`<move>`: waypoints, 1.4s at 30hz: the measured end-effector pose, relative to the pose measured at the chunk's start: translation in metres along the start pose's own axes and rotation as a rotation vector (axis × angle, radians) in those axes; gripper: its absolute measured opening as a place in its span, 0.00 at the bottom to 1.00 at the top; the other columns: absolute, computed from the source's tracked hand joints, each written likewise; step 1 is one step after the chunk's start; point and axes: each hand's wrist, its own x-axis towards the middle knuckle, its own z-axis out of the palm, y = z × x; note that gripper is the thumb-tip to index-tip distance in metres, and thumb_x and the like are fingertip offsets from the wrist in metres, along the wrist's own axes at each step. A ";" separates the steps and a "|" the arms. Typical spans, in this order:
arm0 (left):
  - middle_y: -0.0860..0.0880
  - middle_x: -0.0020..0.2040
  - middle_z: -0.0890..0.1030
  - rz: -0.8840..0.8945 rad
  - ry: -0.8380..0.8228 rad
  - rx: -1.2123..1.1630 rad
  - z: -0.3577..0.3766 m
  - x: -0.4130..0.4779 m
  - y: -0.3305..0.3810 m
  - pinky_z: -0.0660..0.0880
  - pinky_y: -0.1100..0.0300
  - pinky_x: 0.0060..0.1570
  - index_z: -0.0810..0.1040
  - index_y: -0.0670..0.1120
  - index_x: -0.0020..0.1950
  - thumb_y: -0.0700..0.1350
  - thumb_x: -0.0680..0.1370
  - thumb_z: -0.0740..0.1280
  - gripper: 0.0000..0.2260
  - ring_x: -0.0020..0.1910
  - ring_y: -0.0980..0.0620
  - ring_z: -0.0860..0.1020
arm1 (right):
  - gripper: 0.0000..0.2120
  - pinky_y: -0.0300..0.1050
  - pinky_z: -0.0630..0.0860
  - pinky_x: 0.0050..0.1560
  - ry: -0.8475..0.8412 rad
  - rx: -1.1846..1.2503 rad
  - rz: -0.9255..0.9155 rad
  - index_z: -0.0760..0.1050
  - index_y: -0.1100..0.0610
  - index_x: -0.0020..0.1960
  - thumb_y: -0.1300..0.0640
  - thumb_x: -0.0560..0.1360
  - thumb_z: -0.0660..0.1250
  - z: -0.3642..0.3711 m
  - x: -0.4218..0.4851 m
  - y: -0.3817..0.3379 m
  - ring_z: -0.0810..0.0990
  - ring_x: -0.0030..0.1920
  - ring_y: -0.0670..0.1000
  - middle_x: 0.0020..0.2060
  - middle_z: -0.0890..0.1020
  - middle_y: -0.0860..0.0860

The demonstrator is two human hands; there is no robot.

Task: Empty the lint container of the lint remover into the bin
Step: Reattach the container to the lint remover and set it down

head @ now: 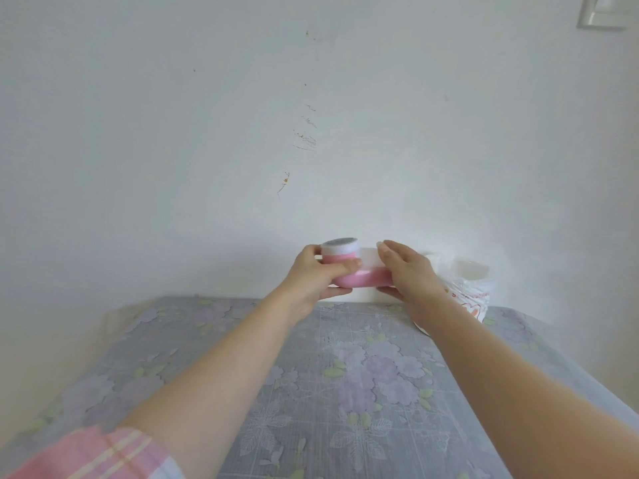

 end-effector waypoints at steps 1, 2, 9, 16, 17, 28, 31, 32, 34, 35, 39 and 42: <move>0.47 0.54 0.77 0.054 0.015 0.098 0.004 -0.001 0.000 0.83 0.57 0.43 0.68 0.41 0.64 0.41 0.68 0.77 0.28 0.47 0.51 0.81 | 0.25 0.44 0.81 0.43 0.015 0.032 0.054 0.70 0.58 0.69 0.47 0.76 0.65 0.006 0.002 0.001 0.78 0.58 0.54 0.64 0.76 0.55; 0.50 0.52 0.76 0.097 0.011 0.179 0.006 -0.002 0.002 0.82 0.57 0.45 0.68 0.42 0.63 0.42 0.68 0.77 0.28 0.47 0.53 0.81 | 0.27 0.43 0.82 0.40 0.035 0.069 0.102 0.69 0.60 0.69 0.46 0.76 0.65 0.009 0.003 0.002 0.80 0.56 0.55 0.62 0.76 0.56; 0.49 0.56 0.77 0.106 -0.249 0.471 -0.001 -0.014 0.009 0.81 0.50 0.52 0.75 0.46 0.64 0.42 0.71 0.75 0.22 0.52 0.48 0.80 | 0.18 0.45 0.78 0.38 0.083 0.155 0.196 0.77 0.63 0.55 0.51 0.73 0.70 0.004 0.008 0.010 0.76 0.35 0.51 0.36 0.77 0.54; 0.52 0.52 0.77 0.195 -0.165 0.652 -0.010 -0.009 -0.012 0.79 0.47 0.53 0.76 0.47 0.57 0.45 0.64 0.79 0.25 0.52 0.50 0.79 | 0.17 0.49 0.78 0.52 -0.002 -0.042 0.141 0.77 0.59 0.62 0.51 0.77 0.65 0.009 0.013 0.025 0.81 0.50 0.56 0.53 0.82 0.57; 0.51 0.54 0.77 0.223 -0.114 0.710 -0.012 -0.006 -0.017 0.78 0.48 0.55 0.76 0.49 0.56 0.48 0.62 0.80 0.25 0.53 0.50 0.78 | 0.19 0.50 0.74 0.59 -0.011 -0.132 0.107 0.74 0.57 0.66 0.50 0.78 0.63 0.011 0.013 0.026 0.78 0.59 0.57 0.60 0.79 0.56; 0.46 0.57 0.70 0.031 0.192 1.076 -0.054 0.022 -0.080 0.71 0.56 0.46 0.69 0.44 0.60 0.58 0.66 0.75 0.30 0.53 0.45 0.76 | 0.25 0.50 0.64 0.67 -0.060 -0.368 0.150 0.64 0.56 0.74 0.46 0.80 0.57 0.011 0.015 0.057 0.66 0.72 0.56 0.72 0.68 0.53; 0.46 0.59 0.70 0.007 0.191 1.069 -0.057 0.028 -0.092 0.74 0.53 0.53 0.68 0.45 0.63 0.57 0.67 0.74 0.31 0.55 0.44 0.76 | 0.24 0.50 0.66 0.65 -0.073 -0.383 0.160 0.67 0.55 0.72 0.47 0.79 0.58 0.011 0.020 0.061 0.68 0.70 0.57 0.70 0.71 0.54; 0.46 0.60 0.70 0.004 0.189 1.057 -0.058 0.029 -0.094 0.74 0.51 0.55 0.67 0.45 0.65 0.57 0.67 0.74 0.32 0.56 0.44 0.76 | 0.23 0.49 0.66 0.64 -0.078 -0.387 0.161 0.68 0.55 0.71 0.47 0.79 0.59 0.011 0.020 0.062 0.68 0.69 0.56 0.69 0.72 0.54; 0.46 0.62 0.70 0.003 0.180 1.040 -0.060 0.032 -0.098 0.73 0.51 0.57 0.66 0.46 0.68 0.57 0.67 0.74 0.34 0.59 0.45 0.76 | 0.23 0.49 0.67 0.63 -0.085 -0.386 0.160 0.70 0.55 0.71 0.46 0.79 0.59 0.011 0.023 0.064 0.70 0.68 0.56 0.68 0.73 0.54; 0.46 0.63 0.71 0.005 0.176 1.042 -0.060 0.034 -0.099 0.73 0.52 0.57 0.66 0.45 0.69 0.57 0.68 0.74 0.34 0.60 0.45 0.75 | 0.23 0.49 0.67 0.62 -0.084 -0.383 0.164 0.70 0.54 0.70 0.46 0.79 0.59 0.011 0.024 0.065 0.70 0.68 0.56 0.67 0.74 0.54; 0.47 0.65 0.72 0.014 0.175 1.031 -0.062 0.037 -0.102 0.72 0.53 0.59 0.67 0.46 0.70 0.55 0.68 0.74 0.34 0.62 0.47 0.74 | 0.22 0.48 0.68 0.60 -0.074 -0.383 0.173 0.72 0.54 0.69 0.46 0.78 0.60 0.011 0.025 0.068 0.73 0.64 0.56 0.64 0.76 0.54; 0.48 0.65 0.74 0.020 0.163 0.994 -0.064 0.036 -0.102 0.72 0.52 0.60 0.67 0.47 0.70 0.55 0.67 0.75 0.35 0.62 0.48 0.74 | 0.22 0.48 0.69 0.60 -0.072 -0.385 0.186 0.72 0.55 0.68 0.46 0.78 0.60 0.010 0.025 0.071 0.74 0.62 0.55 0.59 0.77 0.53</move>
